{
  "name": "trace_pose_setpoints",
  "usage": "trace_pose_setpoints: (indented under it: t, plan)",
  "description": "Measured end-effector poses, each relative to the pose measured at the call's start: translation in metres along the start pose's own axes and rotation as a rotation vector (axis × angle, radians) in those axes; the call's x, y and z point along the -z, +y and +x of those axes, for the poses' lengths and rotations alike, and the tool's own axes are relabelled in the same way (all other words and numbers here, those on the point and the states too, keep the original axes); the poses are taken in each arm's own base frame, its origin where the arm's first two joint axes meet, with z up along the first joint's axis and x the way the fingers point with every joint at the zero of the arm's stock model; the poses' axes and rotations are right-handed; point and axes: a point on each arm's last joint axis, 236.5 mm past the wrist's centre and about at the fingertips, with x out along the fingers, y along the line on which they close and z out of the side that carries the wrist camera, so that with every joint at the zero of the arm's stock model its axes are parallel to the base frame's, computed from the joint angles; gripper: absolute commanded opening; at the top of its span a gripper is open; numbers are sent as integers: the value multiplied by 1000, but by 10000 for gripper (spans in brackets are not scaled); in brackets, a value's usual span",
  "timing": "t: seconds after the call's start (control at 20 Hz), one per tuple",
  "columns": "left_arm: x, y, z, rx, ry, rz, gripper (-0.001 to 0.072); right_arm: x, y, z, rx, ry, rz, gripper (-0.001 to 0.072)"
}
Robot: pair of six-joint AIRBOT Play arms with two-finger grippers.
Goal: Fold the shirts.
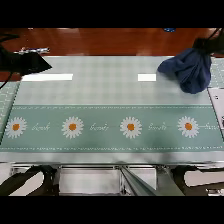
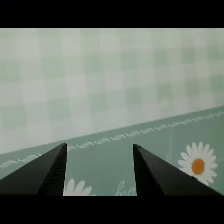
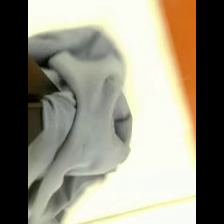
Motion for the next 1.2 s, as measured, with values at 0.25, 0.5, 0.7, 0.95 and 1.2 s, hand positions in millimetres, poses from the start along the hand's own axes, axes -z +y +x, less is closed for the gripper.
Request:
trace_pose_setpoints:
  t: [0.25, 0.5, 0.7, 0.95, 1.2]
  plan:
    - [60, -18, -13, 56, 29, 79, 506, -88, 64, -156, -99, -320, -93, 23]
    - [95, -13, -2, 93, 74, 35, 506, -103, 115, -278, -213, -491, -173, 24]
    - [98, -13, 1, 110, 59, 13, 506, -55, 168, -302, -333, -380, -271, 24]
    - [94, -11, 2, 107, 33, 5, 506, 54, 259, -266, -498, -110, -410, 24]
    - [91, -7, 2, 99, 19, -1, 506, 187, 353, -203, -666, 143, -401, 25]
